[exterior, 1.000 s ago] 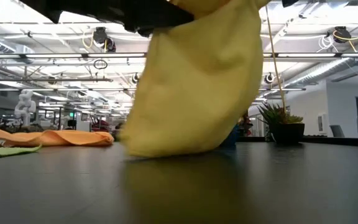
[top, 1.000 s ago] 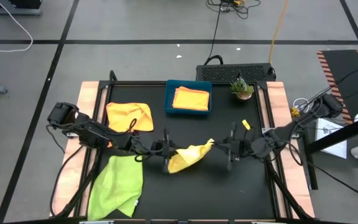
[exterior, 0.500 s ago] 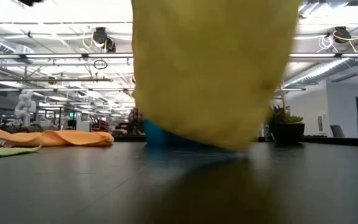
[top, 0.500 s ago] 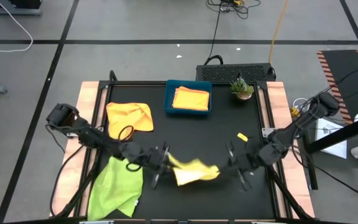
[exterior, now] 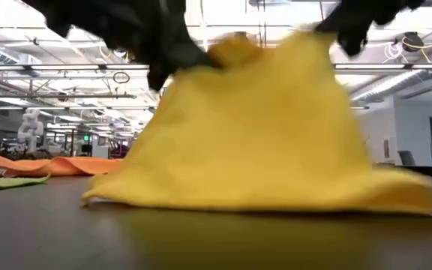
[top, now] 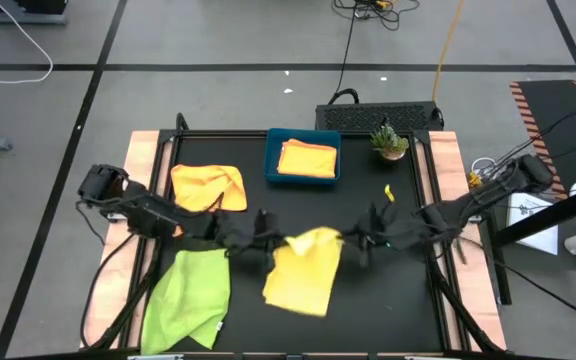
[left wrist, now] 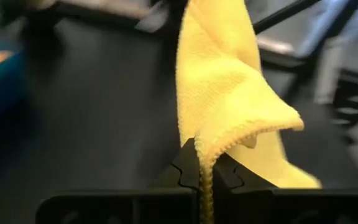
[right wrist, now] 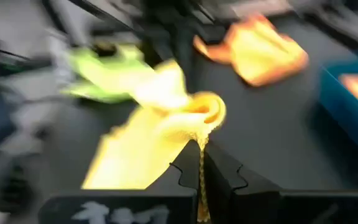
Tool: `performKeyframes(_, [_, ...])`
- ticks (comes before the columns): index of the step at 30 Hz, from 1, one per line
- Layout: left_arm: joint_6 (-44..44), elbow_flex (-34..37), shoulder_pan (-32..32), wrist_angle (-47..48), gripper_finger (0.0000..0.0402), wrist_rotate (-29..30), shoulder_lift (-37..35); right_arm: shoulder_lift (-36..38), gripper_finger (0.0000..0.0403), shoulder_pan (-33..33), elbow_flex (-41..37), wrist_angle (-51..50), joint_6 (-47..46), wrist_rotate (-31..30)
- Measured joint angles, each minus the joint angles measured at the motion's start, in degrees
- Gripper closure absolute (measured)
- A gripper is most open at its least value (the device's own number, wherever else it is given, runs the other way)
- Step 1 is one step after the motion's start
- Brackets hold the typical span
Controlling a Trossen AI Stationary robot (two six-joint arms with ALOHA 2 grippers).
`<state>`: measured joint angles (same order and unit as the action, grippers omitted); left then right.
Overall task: Fold microfiber towels
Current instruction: Fold the yellow microfiber cloth
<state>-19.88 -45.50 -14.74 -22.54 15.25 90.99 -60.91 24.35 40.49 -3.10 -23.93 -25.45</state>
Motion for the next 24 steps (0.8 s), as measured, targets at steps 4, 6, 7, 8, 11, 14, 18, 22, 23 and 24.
performKeyframes(4, [-0.8, 0.4, 4.9, 3.9, 0.0399, -2.0, 2.5, -1.1, 0.0403, -7.1, -3.2, -4.5, -4.4, 2.8])
performKeyframes(6, [-0.1, 0.2, 7.0, 1.0, 0.0399, -6.0, 5.0, -1.6, 0.0403, -10.4, -5.6, -4.3, -5.4, 6.2])
performKeyframes(7, [0.5, 0.3, 7.9, 1.0, 0.0399, -7.7, 5.9, -1.8, 0.0403, -11.7, -6.9, -4.0, -5.5, 7.2])
performKeyframes(8, [1.3, 0.6, 8.7, 1.6, 0.0399, -9.1, 6.6, -2.2, 0.0403, -12.9, -8.2, -2.7, -5.6, 7.8])
performKeyframes(11, [3.2, 0.7, 11.0, -0.4, 0.0399, -11.4, 10.1, -2.7, 0.0403, -15.9, -11.9, 0.7, -5.2, 10.1])
performKeyframes(14, [3.2, 1.5, 13.4, -2.9, 0.0400, -13.7, 12.3, -3.1, 0.0403, -17.6, -14.4, 6.6, -3.2, 12.4])
performKeyframes(18, [3.8, 4.3, 15.8, -8.1, 0.0400, -17.9, 13.0, -3.1, 0.0403, -18.0, -16.5, 12.5, 0.0, 13.6])
performKeyframes(22, [4.6, 8.0, 17.1, -13.1, 0.0398, -19.5, 11.9, -3.0, 0.0403, -18.0, -16.6, 13.1, 0.6, 13.6])
performKeyframes(23, [4.7, 8.5, 17.4, -14.2, 0.0395, -19.8, 11.9, -3.0, 0.0403, -18.0, -16.7, 13.1, 0.6, 13.6])
performKeyframes(24, [4.5, 9.1, 17.7, -14.5, 0.0391, -19.8, 11.8, -3.0, 0.0403, -18.1, -16.7, 13.6, 0.6, 13.6])
